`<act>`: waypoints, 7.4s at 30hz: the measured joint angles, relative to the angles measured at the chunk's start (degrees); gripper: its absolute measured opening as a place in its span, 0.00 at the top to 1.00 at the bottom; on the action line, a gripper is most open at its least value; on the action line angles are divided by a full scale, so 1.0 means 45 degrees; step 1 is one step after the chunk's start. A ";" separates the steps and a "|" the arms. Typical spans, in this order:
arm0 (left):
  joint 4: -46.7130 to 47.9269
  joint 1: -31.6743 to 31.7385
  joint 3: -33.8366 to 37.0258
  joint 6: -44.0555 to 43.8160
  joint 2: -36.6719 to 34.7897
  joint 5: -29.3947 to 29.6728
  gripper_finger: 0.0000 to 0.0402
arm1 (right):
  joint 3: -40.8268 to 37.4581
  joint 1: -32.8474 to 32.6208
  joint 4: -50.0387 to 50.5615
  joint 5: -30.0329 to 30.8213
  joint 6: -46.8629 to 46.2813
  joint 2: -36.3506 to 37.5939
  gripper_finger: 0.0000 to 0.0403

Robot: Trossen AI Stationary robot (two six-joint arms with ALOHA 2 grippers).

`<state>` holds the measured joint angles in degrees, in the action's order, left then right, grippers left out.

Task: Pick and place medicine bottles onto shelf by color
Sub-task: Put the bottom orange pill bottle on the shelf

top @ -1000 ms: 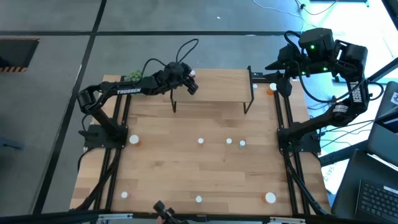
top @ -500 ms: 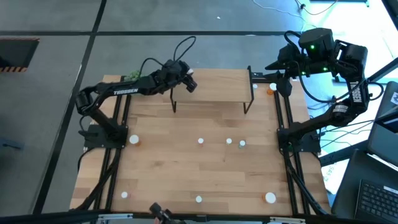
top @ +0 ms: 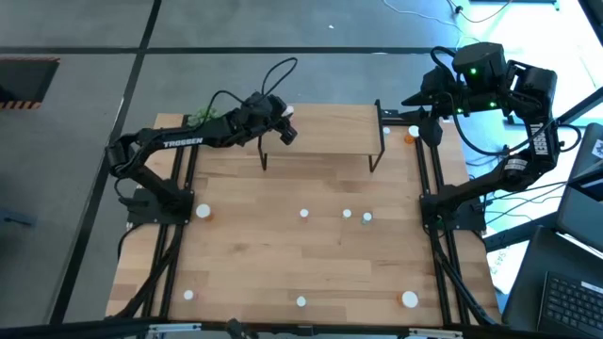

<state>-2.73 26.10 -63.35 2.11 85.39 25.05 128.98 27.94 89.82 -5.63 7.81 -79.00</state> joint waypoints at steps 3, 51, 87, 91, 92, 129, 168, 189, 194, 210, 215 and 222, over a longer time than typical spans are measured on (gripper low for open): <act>-0.0072 -0.0290 -0.0010 0.0005 -0.0473 0.0012 0.63 | 0.0003 0.0001 0.0000 0.0000 0.0001 0.0000 0.58; 0.7646 -0.6777 -0.0010 -0.5936 -0.4184 -0.0604 0.63 | 0.0000 0.0003 -0.0995 -0.0033 -0.0441 0.0000 0.58; 1.1917 -0.8487 -0.0019 -0.8644 -0.4544 -0.0773 0.63 | -0.0002 -0.5701 0.0039 -0.1525 -0.1990 -0.2565 0.58; 1.3329 -0.8824 -0.0024 -1.0886 -0.4679 -0.0796 0.63 | -0.0002 -0.5756 0.0039 -0.1525 -0.2046 -0.2407 0.58; 1.3786 -0.8929 -0.0024 -1.1623 -0.4684 -0.0790 0.63 | -0.0002 -0.5756 0.0041 -0.1528 -0.2202 -0.2334 0.58; 1.8126 -0.9514 -0.0015 -1.8793 -0.4728 -0.2810 0.63 | -0.0002 -0.6047 0.0044 -0.3381 -0.3381 -0.3020 0.58; 1.6209 -0.9460 -0.0010 -1.7010 -0.4728 -0.2689 0.63 | -0.9716 -1.3755 -0.0382 -0.7204 -1.5401 -0.0568 0.58; 1.3824 -0.9460 -0.0010 -1.1623 -0.4728 -0.2674 0.63 | -1.1732 -1.5595 -0.2925 -0.5361 -1.4834 -0.0568 0.58; 1.2109 -0.9460 -0.0010 -0.8046 -0.4728 -0.2710 0.63 | -1.1732 -1.6091 -0.3168 -0.5070 -1.5640 -0.0568 0.58; 0.9868 -0.9465 -0.0010 -0.2679 -0.4728 -0.5256 0.63 | -1.1727 -1.6844 -0.4178 -0.2652 -1.8122 -0.0568 0.58; 0.9873 -0.9470 -0.0010 -0.2385 -0.4728 -0.5258 0.63 | -1.1727 -1.6946 -0.4191 -0.2622 -1.8360 -0.0568 0.58; 0.9873 -0.9470 -0.0010 -0.2400 -0.4728 -0.4991 0.63 | -1.1727 -1.6946 -0.4197 -0.1946 -1.8349 -0.0568 0.58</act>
<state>41.69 -16.51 -63.40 -8.69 64.12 2.59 76.20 -48.31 70.94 -14.39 -74.76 -81.56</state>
